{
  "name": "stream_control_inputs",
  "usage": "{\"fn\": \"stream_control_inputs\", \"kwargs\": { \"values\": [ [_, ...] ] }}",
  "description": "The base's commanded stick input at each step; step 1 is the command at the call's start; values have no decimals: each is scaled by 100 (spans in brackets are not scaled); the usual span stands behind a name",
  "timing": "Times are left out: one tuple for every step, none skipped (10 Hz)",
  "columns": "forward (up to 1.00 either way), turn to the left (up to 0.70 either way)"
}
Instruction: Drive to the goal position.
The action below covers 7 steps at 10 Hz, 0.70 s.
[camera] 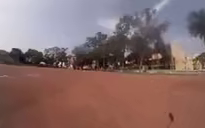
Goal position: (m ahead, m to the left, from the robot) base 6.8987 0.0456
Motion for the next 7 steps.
{"fn": "stream_control_inputs", "kwargs": {
  "values": [
    [70,0],
    [70,0],
    [70,0],
    [70,0],
    [70,0],
    [70,0],
    [70,0]
  ]
}}
